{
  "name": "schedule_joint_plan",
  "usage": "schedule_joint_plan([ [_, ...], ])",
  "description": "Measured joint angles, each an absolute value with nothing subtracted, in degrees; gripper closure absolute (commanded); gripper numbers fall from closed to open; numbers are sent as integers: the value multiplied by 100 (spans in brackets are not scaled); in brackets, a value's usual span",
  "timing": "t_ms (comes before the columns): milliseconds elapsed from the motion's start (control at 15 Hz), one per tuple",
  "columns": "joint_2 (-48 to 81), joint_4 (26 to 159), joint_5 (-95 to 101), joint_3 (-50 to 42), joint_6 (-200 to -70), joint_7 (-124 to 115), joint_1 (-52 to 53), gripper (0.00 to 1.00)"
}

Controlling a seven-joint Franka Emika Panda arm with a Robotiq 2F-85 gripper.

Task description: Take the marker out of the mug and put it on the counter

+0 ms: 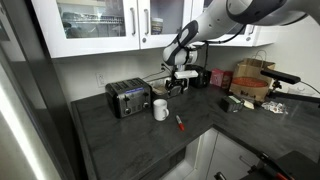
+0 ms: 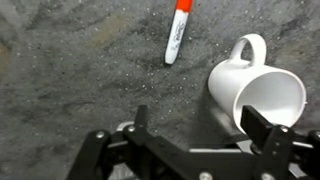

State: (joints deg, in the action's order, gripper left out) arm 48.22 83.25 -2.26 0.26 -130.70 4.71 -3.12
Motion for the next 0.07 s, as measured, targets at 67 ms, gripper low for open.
schedule_joint_plan([
  [67, 4718, 8450, -226, 28, -13082, 520, -306, 0],
])
